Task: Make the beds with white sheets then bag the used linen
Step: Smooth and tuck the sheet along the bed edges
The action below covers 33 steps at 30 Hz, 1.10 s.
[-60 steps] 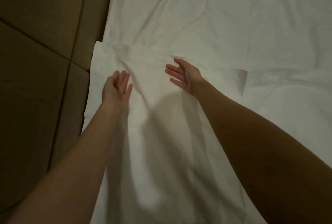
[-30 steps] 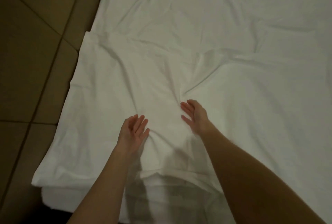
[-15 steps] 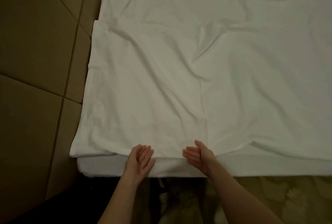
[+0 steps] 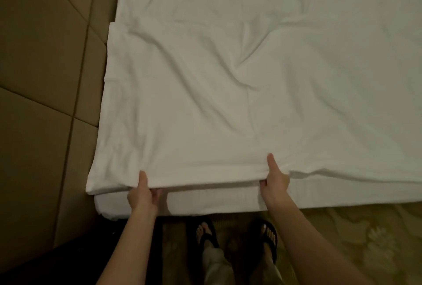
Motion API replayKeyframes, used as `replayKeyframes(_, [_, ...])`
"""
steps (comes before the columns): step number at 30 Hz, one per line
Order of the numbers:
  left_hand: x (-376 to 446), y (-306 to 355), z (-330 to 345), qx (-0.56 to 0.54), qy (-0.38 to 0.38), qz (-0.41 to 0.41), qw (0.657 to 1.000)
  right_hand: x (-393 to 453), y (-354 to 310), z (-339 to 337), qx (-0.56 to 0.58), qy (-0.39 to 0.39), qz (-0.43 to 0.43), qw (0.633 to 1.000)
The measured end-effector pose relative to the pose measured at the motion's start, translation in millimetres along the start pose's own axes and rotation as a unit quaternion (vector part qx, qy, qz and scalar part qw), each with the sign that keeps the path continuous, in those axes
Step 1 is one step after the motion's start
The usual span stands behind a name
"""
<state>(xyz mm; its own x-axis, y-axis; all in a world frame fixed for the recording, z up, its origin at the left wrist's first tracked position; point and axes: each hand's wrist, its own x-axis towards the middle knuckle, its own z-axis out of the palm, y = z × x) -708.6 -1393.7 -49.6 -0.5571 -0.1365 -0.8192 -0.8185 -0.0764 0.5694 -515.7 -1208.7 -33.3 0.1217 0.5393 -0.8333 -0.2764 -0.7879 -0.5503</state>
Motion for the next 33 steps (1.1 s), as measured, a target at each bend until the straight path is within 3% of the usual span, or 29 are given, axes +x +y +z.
replayKeyframes(3, [-3.5, -12.3, -22.8, 0.021, 0.018, -0.037, 0.999, -5.5, 23.5, -27.1, -0.024, 0.066, 0.055, 0.996])
replayKeyframes(8, [17.3, 16.7, -21.4, -0.106, -0.015, -0.048, 0.993, -19.5, 35.2, -4.9, 0.034, -0.021, 0.085, 0.996])
replayKeyframes(12, [34.8, 52.3, -26.4, -0.145, -0.009, -0.002, 0.989, -37.1, 69.2, 19.8, 0.007, -0.051, 0.13, 0.99])
replayKeyframes(17, [28.9, 79.6, -54.5, -0.184, 0.039, 0.078, 0.979, -47.8, 104.6, 24.8, -0.053, -0.013, 0.111, 0.992])
replayKeyframes(19, [32.4, 64.1, -72.8, -0.181, 0.058, 0.043, 0.981, -45.7, 107.8, 21.3, -0.054, -0.005, 0.097, 0.994])
replayKeyframes(23, [23.2, 58.4, -55.9, -0.125, -0.024, -0.025, 0.992, -42.2, 110.2, 25.8, -0.042, -0.027, 0.097, 0.994])
replayKeyframes(29, [18.9, 61.8, -58.7, -0.161, 0.103, 0.032, 0.981, -43.4, 109.7, 12.7, -0.034, -0.053, 0.124, 0.99])
replayKeyframes(33, [11.8, 24.3, -56.0, -0.189, 0.012, -0.012, 0.982, -38.2, 94.9, 9.1, -0.023, -0.017, 0.109, 0.994])
